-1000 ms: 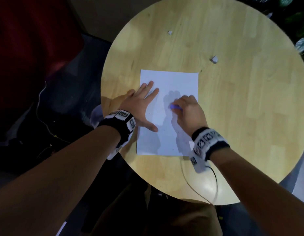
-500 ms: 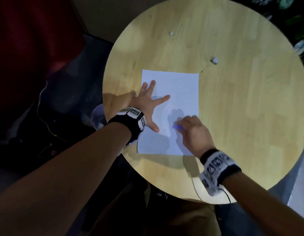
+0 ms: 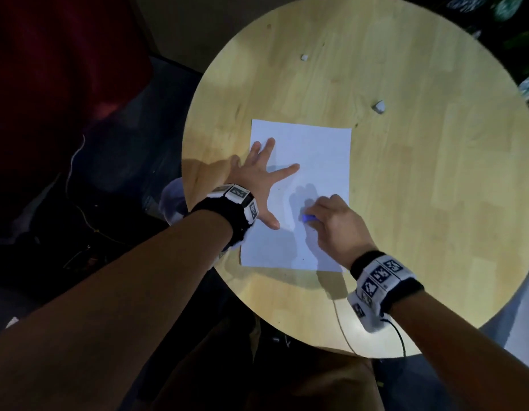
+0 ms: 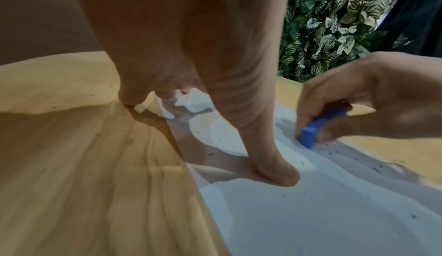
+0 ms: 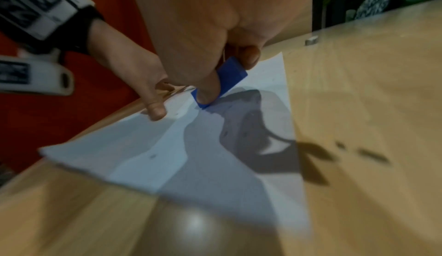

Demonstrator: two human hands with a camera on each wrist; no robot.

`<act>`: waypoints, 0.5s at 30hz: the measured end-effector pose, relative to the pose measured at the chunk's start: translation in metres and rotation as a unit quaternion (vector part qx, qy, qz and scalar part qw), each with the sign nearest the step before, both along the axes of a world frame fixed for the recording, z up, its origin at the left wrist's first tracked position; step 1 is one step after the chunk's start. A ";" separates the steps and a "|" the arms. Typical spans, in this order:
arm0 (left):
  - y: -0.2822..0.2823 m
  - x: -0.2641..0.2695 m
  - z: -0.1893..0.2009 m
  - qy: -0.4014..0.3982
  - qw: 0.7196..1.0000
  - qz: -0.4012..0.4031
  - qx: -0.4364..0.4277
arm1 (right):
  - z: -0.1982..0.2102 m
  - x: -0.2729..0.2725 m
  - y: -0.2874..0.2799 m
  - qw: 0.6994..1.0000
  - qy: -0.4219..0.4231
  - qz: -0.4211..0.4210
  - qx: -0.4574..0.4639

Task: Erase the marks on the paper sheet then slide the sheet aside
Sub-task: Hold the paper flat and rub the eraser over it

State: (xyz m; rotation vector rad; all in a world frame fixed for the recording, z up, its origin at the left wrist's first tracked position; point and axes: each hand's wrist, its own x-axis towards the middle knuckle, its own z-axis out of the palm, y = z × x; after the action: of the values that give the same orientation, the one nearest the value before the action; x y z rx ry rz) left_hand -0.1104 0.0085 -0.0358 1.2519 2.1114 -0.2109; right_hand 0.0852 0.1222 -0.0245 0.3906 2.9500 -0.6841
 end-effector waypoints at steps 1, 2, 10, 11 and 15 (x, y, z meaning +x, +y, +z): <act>0.000 0.000 0.000 0.001 1.000 0.000 0.001 | -0.003 -0.014 0.008 1.000 0.005 -0.013 0.009; 0.001 0.000 0.000 0.002 1.000 0.000 0.001 | -0.007 -0.031 0.016 0.999 0.011 -0.033 0.023; 0.000 0.001 0.001 -0.006 1.000 -0.001 -0.005 | -0.005 -0.003 -0.008 0.997 0.025 -0.069 -0.004; 0.001 0.000 0.001 -0.008 1.000 -0.001 -0.006 | -0.001 0.009 -0.013 0.998 0.023 -0.052 -0.010; 0.002 0.000 0.002 0.007 1.000 -0.009 -0.003 | -0.008 -0.023 0.014 0.998 0.032 -0.054 0.006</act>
State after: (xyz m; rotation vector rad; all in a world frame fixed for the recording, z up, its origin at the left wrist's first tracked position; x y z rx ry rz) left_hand -0.1108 0.0100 -0.0339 1.2696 2.1107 -0.2354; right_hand 0.0623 0.1363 -0.0326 0.5421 3.0131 -0.7027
